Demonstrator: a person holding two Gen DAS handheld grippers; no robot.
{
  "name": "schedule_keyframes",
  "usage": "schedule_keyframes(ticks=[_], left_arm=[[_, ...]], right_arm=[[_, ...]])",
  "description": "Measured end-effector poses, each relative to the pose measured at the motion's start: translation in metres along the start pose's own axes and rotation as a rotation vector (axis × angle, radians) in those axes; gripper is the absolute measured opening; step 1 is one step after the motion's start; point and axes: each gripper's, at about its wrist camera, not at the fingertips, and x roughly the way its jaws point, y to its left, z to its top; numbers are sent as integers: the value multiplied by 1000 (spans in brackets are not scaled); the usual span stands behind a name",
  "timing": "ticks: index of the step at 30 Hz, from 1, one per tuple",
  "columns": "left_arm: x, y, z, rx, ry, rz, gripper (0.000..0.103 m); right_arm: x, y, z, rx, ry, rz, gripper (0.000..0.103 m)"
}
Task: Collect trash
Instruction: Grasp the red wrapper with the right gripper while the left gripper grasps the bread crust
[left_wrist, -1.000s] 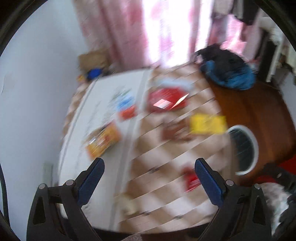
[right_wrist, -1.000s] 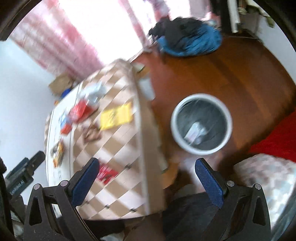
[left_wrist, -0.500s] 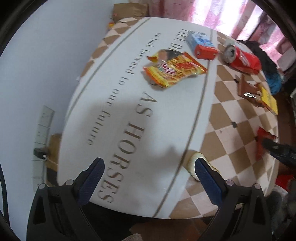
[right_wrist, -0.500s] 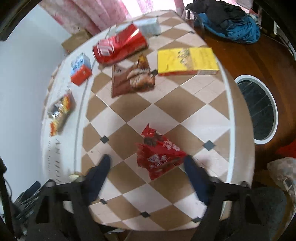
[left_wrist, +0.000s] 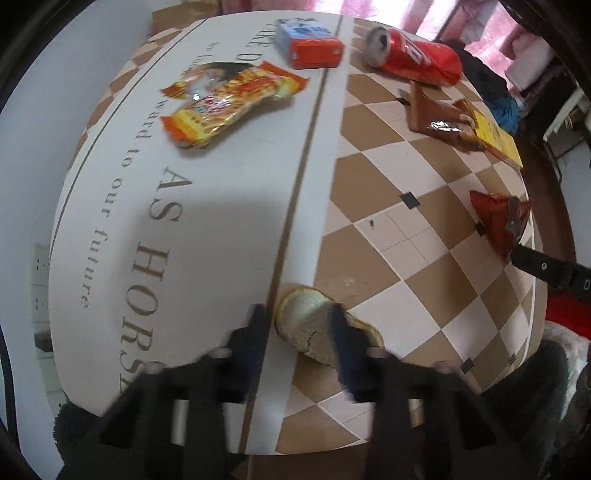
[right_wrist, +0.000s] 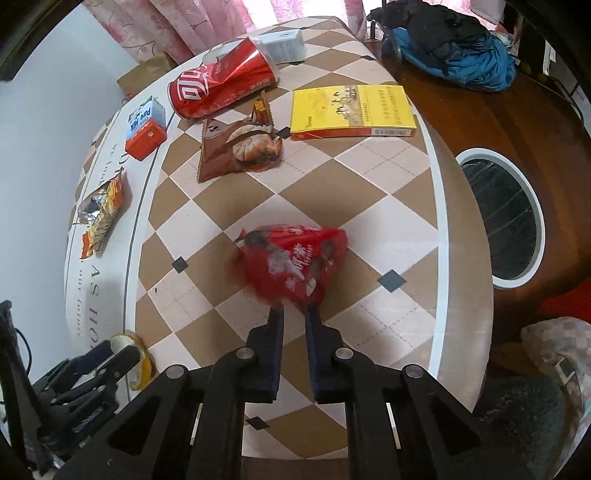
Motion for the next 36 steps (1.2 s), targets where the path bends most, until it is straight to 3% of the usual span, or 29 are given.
schedule_keyframes(ticks=[3,10,20,24,25,27,28,29,34,36], left_arm=[[-7,-4,0,6,-40,19,6],[-41,12,5,-35,-130,35,4],[-81,30,33,-97,-228,30,4],[-87,27,38,-95,-263,96,4],[-85,25,40,-90,-273,125,4],[-76,19,46,-83,-281,156,4],[-70,15,49,-77,-278,170,4],[-63,12,52,-68,-274,183,4],[-40,0,62,-48,-239,188,4],[-37,-4,63,-42,-232,183,4]], right_arm=[[-3,2,-2,-12,-9,-3,10],[-21,9,-5,-58,-46,-2,8],[-57,2,-4,-18,-128,81,6],[-62,-4,4,18,-146,161,7],[-58,-2,8,13,-139,157,12],[-47,6,16,-6,-113,127,37],[-43,10,18,-18,-108,117,56],[-37,14,21,-36,-102,97,62],[-5,33,31,-132,-45,-28,59],[5,32,32,-135,-23,-32,31]])
